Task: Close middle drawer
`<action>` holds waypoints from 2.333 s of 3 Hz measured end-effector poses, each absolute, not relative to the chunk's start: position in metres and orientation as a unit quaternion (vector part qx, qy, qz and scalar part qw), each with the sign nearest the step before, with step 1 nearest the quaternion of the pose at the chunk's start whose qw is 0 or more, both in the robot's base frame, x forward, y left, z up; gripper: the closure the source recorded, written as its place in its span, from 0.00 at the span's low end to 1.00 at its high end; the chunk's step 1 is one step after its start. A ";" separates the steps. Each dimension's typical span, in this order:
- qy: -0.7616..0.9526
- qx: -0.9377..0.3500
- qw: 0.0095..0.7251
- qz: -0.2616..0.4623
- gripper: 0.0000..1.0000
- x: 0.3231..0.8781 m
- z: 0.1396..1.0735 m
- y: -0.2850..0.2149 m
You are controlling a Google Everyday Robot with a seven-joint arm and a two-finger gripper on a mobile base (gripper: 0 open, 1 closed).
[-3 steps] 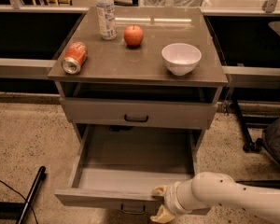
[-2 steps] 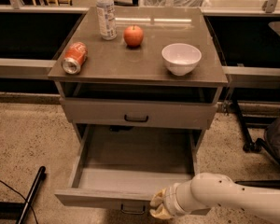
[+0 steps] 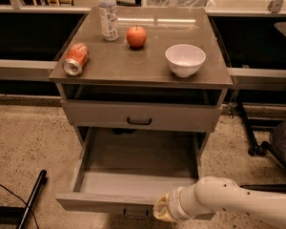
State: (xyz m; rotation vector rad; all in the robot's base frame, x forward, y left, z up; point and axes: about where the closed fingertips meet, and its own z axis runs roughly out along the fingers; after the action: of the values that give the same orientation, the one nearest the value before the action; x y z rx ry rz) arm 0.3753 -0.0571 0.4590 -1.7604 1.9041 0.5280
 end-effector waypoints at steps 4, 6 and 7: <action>0.698 -0.645 0.245 0.194 0.00 0.375 0.459 -0.057; 0.693 -0.648 0.251 0.190 0.00 0.374 0.465 -0.057; 0.680 -0.665 0.257 0.171 0.16 0.365 0.482 -0.067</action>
Offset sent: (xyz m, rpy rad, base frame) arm 0.0000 0.0000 0.0000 0.0000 0.0000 0.0000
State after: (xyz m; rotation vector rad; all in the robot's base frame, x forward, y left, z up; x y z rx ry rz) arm 0.3650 -0.0670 0.4820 -1.8029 1.8455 0.4628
